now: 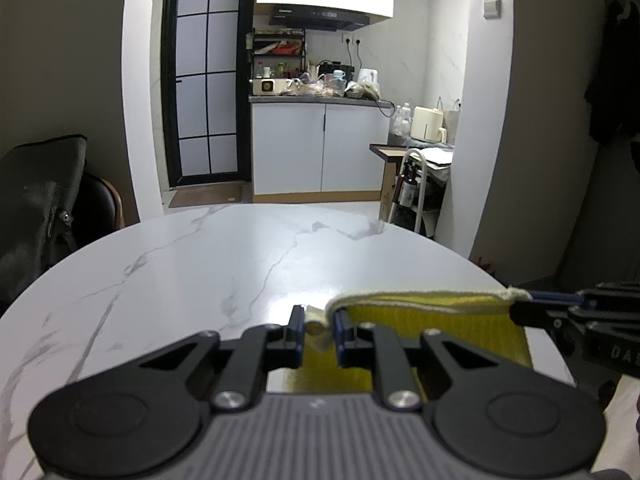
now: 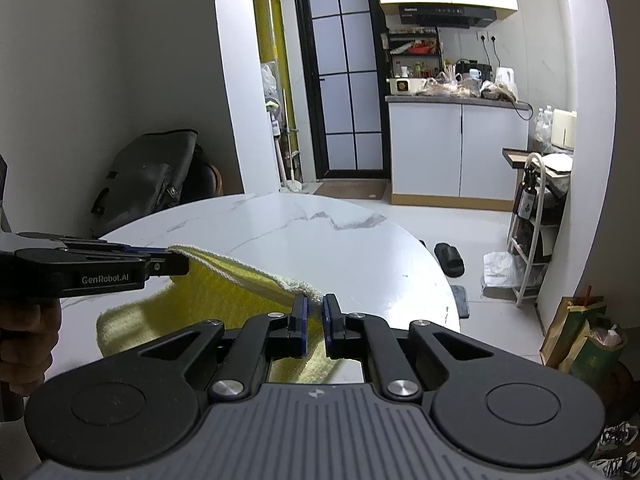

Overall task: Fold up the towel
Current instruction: 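Lift the held towel edge with both tools and fold it over the towel, then lower the folded edge onto the towel and open both tools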

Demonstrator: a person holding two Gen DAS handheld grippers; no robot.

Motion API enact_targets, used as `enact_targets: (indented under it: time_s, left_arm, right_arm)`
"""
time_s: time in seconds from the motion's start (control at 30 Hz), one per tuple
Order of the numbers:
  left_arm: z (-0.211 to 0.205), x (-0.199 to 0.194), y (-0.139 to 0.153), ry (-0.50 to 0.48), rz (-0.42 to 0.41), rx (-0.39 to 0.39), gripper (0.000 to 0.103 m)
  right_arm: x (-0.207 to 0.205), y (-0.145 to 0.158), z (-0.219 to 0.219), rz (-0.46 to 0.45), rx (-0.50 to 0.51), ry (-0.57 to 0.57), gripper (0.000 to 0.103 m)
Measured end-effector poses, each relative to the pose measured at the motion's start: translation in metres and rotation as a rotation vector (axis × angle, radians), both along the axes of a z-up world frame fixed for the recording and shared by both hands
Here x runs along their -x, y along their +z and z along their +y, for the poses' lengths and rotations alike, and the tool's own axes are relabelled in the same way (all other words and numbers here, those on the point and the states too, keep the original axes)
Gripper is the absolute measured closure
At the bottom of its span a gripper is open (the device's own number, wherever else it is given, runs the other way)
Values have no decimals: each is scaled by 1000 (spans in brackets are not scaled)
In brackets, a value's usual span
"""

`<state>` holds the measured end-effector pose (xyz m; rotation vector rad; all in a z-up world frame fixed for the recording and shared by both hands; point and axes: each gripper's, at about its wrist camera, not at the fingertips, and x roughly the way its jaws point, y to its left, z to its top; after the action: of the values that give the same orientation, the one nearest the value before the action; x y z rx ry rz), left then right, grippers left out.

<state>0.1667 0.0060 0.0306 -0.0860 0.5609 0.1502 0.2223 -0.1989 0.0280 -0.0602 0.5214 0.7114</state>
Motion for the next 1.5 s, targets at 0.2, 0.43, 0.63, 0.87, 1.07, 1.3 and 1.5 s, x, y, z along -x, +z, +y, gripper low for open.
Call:
enact_targets:
  time_s: [0.2,0.43,0.63,0.87,1.07,1.3,1.5]
  left_arm:
    - [8,-11,-6,19,30,18,81]
    - [18,-14,-9,42,39,17,75]
    - [18,-11,-11,39,51,16,73]
    - [13,-6,-9,20,50,18,72]
    - [7,0,-9,13,49,18,72]
    - [-2,14,-8,-10,58,26,68]
    - [-6,29,-10,-20,60,42,67]
  right_arm:
    - [-12,-9,4,28,7,0,94]
    - [-23,-12,8,47,-1,-11,92]
    - [-24,-10,8,51,-25,-24,66]
    - [-20,-6,5,51,-22,-43,64]
    - [-11,-4,4,57,-17,-13,64]
    - [0,-5,2,89,4,-11,64]
    - [15,-5,0,100,22,-32,64]
